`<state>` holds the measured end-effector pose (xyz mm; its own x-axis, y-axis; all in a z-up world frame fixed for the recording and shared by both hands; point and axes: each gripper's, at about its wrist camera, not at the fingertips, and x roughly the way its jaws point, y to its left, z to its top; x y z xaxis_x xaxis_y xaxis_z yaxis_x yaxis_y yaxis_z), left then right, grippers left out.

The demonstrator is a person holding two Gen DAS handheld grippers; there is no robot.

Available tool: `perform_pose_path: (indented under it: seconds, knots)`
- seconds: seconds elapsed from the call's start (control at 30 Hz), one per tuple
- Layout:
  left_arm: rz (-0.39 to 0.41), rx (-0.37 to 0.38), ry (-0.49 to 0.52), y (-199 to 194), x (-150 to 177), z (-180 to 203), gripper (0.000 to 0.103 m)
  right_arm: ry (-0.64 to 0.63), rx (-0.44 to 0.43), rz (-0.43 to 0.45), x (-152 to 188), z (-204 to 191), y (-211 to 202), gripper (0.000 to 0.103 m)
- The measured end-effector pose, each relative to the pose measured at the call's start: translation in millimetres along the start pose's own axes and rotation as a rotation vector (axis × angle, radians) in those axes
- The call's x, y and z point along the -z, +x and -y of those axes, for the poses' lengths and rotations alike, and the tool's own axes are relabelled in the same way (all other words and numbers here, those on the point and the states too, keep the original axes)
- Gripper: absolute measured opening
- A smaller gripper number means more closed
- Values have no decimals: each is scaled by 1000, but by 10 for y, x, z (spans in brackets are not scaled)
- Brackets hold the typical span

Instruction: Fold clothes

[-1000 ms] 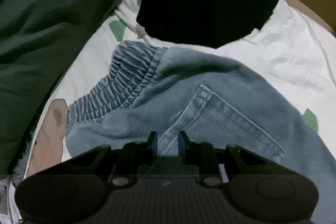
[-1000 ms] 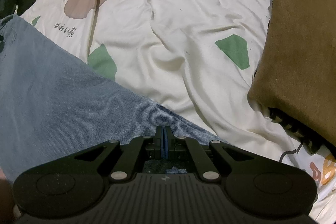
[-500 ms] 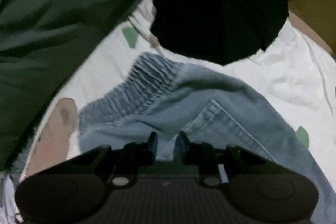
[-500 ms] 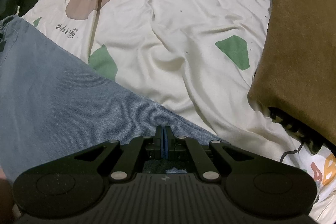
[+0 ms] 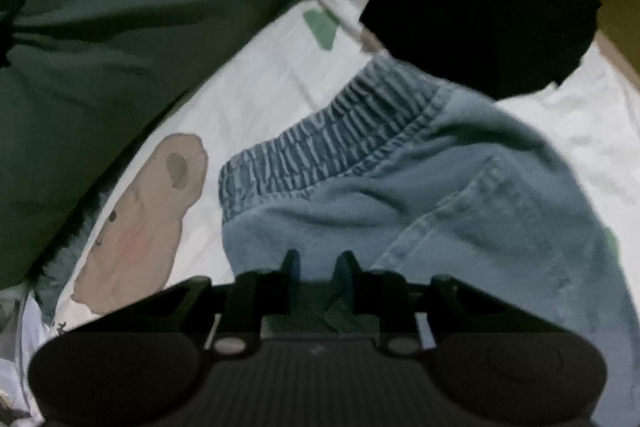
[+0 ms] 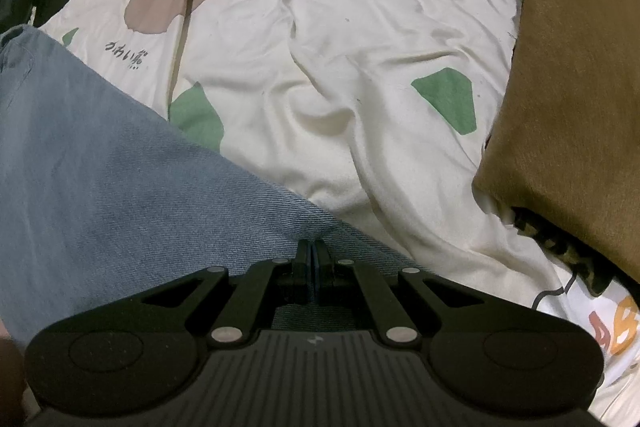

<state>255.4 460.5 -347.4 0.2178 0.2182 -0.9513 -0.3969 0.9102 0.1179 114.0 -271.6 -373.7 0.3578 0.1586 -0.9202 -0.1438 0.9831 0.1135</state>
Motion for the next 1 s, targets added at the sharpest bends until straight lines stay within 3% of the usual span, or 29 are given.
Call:
perform_pose_path:
  seconds: [0.33,0.47,0.67,0.9,1.0]
  knots:
    - [4,-42,58,297,2,102,28,-9,1,-9,-10,-13,3,5]
    - [4,-64,70,156,-31,175,27,-6,2,-9,-7,-14,2,5]
    - [68,-54,55,-267,-58,61,27,-13,5,-6,-4,-20,7,5]
    - [11,-61,21,-118,16,-36,27,-16,4,-8,-10,-23,13,5]
    - [57,-38,27,-156,-17,42,27,-17,5,-7,-9,-24,11,5]
